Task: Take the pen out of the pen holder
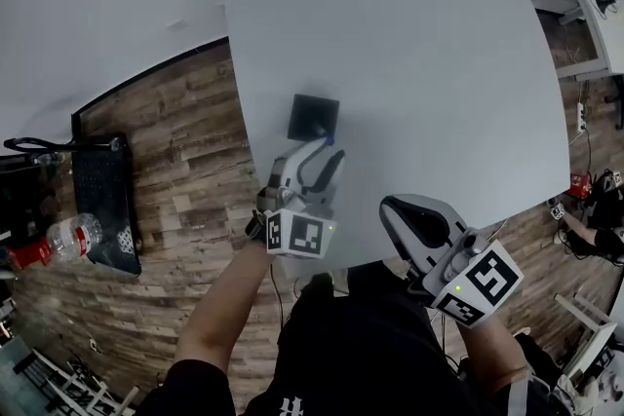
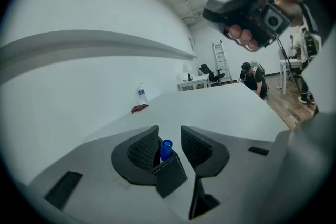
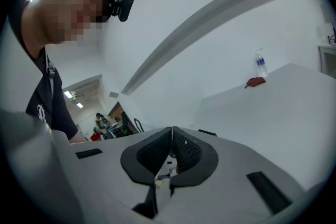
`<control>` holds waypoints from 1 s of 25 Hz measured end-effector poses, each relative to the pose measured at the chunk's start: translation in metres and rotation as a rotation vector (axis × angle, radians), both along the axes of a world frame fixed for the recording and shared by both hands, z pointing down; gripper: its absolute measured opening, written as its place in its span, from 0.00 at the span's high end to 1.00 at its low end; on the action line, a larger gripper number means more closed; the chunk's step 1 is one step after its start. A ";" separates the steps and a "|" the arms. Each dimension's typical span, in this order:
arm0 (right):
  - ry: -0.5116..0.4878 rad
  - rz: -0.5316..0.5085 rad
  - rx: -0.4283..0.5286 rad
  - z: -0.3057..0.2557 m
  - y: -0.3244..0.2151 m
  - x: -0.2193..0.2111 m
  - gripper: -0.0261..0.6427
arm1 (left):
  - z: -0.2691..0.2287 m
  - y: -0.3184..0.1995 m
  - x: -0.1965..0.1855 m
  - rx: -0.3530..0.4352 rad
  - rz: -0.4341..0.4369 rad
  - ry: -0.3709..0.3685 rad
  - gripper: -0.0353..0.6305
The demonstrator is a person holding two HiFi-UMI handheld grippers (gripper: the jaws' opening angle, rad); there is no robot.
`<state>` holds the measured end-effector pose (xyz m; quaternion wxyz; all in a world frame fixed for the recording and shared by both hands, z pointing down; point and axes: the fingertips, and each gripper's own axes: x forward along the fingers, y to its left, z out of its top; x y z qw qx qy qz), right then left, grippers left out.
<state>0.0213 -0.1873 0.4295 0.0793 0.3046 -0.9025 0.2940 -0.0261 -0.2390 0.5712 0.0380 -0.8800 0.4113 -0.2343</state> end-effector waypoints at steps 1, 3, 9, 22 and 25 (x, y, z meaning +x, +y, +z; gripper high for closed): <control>0.001 0.002 -0.002 0.001 -0.002 0.000 0.94 | 0.004 -0.002 0.000 -0.002 0.001 -0.007 0.77; 0.005 0.007 -0.009 0.003 -0.005 0.001 0.94 | 0.012 -0.004 -0.001 -0.006 0.003 -0.020 0.77; 0.014 0.022 -0.019 0.007 -0.007 0.005 0.94 | 0.025 -0.010 -0.001 -0.017 0.001 -0.038 0.77; 0.011 0.018 -0.007 0.004 -0.004 0.005 0.94 | 0.016 -0.016 -0.002 -0.005 -0.027 -0.009 0.84; 0.010 0.020 0.004 0.002 -0.002 0.004 0.94 | 0.004 -0.015 -0.001 0.017 -0.024 0.003 0.84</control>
